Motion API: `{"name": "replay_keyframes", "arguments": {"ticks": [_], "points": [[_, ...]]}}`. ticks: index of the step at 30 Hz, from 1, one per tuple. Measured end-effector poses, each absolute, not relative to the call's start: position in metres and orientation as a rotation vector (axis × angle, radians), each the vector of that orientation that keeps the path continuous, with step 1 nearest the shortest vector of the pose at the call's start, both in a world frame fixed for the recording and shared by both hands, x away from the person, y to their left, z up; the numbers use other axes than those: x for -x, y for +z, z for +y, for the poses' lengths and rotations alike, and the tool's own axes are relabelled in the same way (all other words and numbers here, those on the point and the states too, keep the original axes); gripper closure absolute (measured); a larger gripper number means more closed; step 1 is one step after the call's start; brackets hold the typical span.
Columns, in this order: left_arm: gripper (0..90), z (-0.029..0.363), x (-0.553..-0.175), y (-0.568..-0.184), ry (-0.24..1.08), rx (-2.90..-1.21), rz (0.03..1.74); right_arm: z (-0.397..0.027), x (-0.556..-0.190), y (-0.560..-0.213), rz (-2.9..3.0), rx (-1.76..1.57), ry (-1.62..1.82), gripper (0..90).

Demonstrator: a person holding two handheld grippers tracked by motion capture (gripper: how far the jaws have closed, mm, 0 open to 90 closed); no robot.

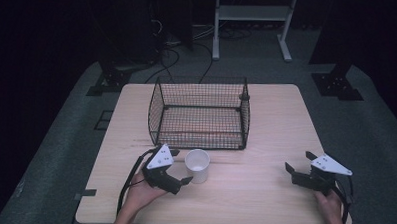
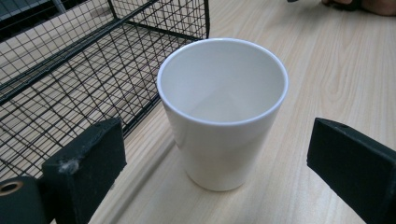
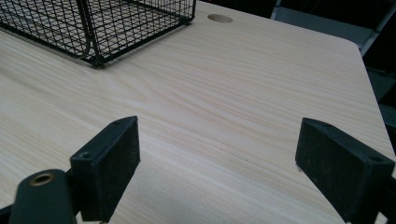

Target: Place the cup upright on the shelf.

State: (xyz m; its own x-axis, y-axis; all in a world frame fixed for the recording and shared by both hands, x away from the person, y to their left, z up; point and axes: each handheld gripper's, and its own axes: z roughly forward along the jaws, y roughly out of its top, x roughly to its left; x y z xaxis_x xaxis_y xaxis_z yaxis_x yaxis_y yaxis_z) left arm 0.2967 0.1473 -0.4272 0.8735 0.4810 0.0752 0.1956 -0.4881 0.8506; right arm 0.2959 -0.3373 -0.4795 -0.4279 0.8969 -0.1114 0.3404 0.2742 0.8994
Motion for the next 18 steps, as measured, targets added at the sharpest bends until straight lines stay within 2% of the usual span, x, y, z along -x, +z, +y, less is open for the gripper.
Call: {"name": "replay_keyframes", "arguments": {"ticks": [18], "points": [[5.3,0.119,-0.317,-0.436,0.288,-2.198,0.452,-0.337,-0.296,-0.48,1.918,-1.108,1.124,13.1]]}}
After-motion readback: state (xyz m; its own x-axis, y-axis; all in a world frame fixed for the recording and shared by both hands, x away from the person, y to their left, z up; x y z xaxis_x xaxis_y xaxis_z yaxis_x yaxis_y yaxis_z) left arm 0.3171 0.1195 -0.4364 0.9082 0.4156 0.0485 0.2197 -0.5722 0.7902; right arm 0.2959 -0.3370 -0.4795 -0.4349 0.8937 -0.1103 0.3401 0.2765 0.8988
